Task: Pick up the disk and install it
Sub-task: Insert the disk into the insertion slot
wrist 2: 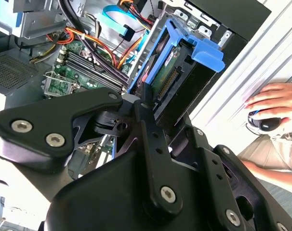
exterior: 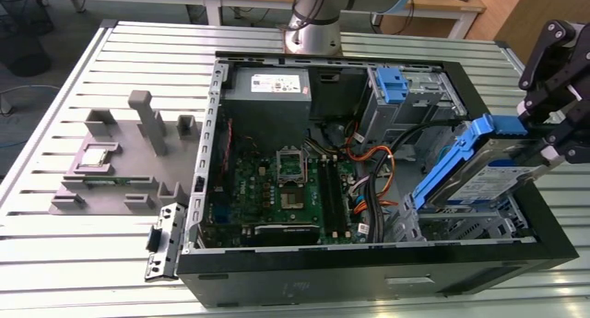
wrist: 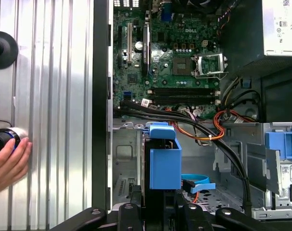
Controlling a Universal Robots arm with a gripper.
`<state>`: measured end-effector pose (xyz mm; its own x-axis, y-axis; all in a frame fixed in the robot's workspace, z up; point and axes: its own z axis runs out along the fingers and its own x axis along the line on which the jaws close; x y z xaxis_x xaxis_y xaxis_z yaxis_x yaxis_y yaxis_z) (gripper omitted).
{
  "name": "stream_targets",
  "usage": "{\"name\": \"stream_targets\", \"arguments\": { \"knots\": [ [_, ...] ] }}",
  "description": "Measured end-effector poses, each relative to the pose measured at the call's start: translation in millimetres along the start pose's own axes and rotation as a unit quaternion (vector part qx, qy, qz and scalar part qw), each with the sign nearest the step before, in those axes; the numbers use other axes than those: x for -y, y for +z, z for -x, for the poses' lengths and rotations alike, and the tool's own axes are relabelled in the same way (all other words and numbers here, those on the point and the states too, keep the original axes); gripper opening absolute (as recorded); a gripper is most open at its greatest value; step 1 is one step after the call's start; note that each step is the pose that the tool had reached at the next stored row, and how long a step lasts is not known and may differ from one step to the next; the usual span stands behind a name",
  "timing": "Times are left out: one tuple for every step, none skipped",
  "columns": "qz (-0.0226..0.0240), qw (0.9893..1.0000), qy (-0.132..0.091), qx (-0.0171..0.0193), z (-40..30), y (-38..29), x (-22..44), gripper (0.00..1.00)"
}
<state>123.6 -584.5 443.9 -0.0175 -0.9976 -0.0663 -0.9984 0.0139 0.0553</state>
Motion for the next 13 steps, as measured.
{"name": "stream_targets", "arguments": {
  "knots": [
    [0.0000, 1.0000, 0.000, 0.0000, 0.1, 0.3, 0.0, 0.35],
    [0.0000, 1.0000, 0.000, 0.0000, 0.1, 0.7, 0.0, 0.35],
    [0.0000, 1.0000, 0.000, 0.0000, 0.2, 1.3, 0.1, 0.35],
    [0.0000, 1.0000, 0.000, -0.0001, 0.3, 1.6, 0.1, 0.35],
    [0.0000, 1.0000, 0.000, -0.0001, 0.3, 1.9, 0.1, 0.35],
    [0.0000, 1.0000, 0.000, -0.0001, 0.4, 2.1, 0.1, 0.35],
    [0.0000, 1.0000, 0.000, 0.0000, 0.4, 2.6, 0.1, 0.35],
    [0.0000, 1.0000, 0.000, -0.0001, 0.4, 3.2, 0.2, 0.35],
    [0.0000, 1.0000, 0.000, -0.0001, 0.5, 4.0, 0.2, 0.35],
    [0.0000, 1.0000, 0.000, -0.0001, 0.5, 5.1, 0.3, 0.35],
    [0.0000, 1.0000, 0.000, -0.0001, 0.4, 6.2, 0.3, 0.35],
    [0.0000, 1.0000, 0.000, -0.0002, 0.4, 7.6, 0.4, 0.35],
    [0.0000, 1.0000, 0.000, -0.0002, 0.2, 9.3, 0.5, 0.35]
  ]
}}
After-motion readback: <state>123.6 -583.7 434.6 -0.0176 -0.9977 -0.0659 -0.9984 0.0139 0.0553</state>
